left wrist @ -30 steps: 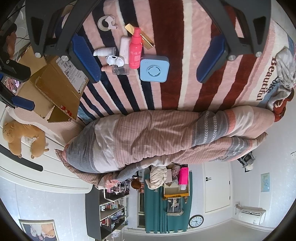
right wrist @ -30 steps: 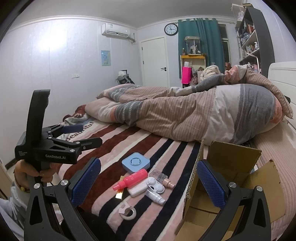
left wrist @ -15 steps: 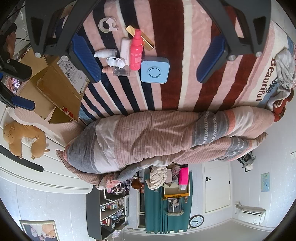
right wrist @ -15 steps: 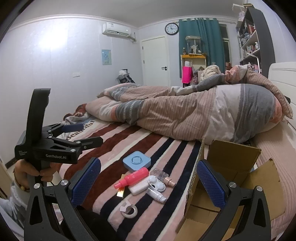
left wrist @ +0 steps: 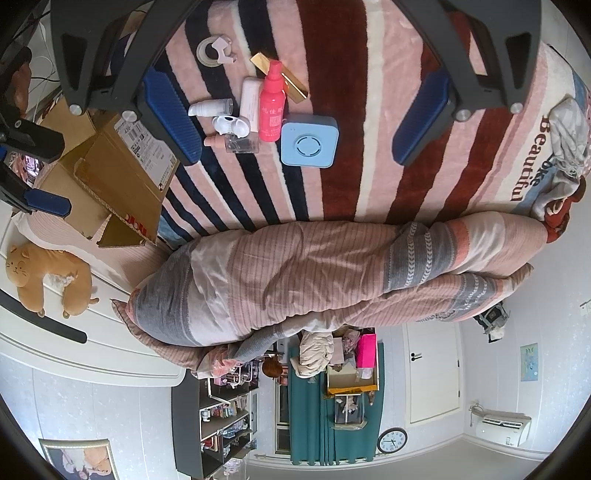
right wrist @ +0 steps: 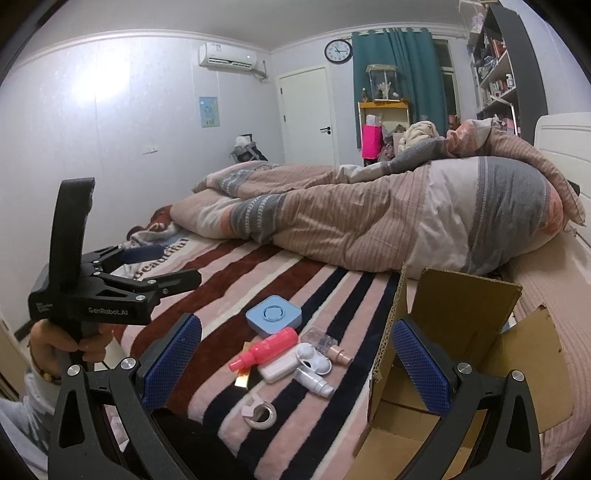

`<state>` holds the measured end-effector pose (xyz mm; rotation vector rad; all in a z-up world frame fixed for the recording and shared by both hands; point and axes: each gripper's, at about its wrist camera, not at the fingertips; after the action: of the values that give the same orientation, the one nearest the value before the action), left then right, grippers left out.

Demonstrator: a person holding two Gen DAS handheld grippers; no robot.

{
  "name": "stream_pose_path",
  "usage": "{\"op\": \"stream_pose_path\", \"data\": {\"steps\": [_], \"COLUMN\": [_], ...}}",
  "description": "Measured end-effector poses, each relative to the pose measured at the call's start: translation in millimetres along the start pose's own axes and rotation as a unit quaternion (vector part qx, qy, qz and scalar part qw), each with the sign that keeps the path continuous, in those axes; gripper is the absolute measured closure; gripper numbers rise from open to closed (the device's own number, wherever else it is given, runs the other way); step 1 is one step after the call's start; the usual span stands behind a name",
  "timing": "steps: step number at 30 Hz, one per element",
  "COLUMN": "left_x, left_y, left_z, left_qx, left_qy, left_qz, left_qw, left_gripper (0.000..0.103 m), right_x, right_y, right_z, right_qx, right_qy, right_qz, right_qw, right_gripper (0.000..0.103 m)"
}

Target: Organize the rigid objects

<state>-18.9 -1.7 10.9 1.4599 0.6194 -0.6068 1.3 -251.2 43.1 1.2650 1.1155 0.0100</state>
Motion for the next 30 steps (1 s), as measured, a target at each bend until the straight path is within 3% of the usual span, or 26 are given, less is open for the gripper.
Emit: {"op": "stream_pose_path", "data": {"steps": [11, 13, 15, 18, 25, 30], "left_x": [-4.5, -0.9, 4.7, 16.0, 54.9, 75.1], "left_y": [-4.5, -1.7, 0.7, 3.6, 1.7, -1.2], "left_z": [-29.7, -44.1, -56.1, -72.6, -104.0, -120.8], "left_qx": [0.000, 0.000, 0.001, 0.004, 0.009, 0.006], "left_qy": [-0.027, -0.025, -0.023, -0.019, -0.022, -0.026], "left_qz": [0.012, 0.011, 0.007, 0.001, -0.026, -0.039], "left_qw": [0.9996, 0.9996, 0.9997, 0.9998, 0.9994, 0.9989], "left_gripper": [0.000, 0.000, 0.000, 0.000, 0.001, 0.001], "right_x": [8.6, 17.3, 29.9, 58.6, 160.0, 218.9], "right_y": [13.5, 18.9, 23.4, 28.5, 31.4, 33.0], "right_z": [-30.1, -41.5, -53.8, -70.7, -76.3, -64.9], "right_qx": [-0.045, -0.057, -0.070, -0.082, -0.044, -0.017], "right_qy": [-0.033, -0.037, -0.043, -0.032, 0.044, 0.044], "right_qz": [-0.011, -0.016, -0.023, -0.046, -0.136, -0.169], "right_qw": [0.998, 0.998, 0.996, 0.995, 0.989, 0.984], "right_gripper": [0.000, 0.005, 0.021, 0.029, 0.029, 0.026]}}
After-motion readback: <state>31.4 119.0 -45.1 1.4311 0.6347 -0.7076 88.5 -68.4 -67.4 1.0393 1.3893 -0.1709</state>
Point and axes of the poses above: each gripper's, at about its wrist camera, not at the fingertips, and x roughly the way its jaws point, z to its right, y to its top, and after that the axes turned 13 degrees about -z, right-handed
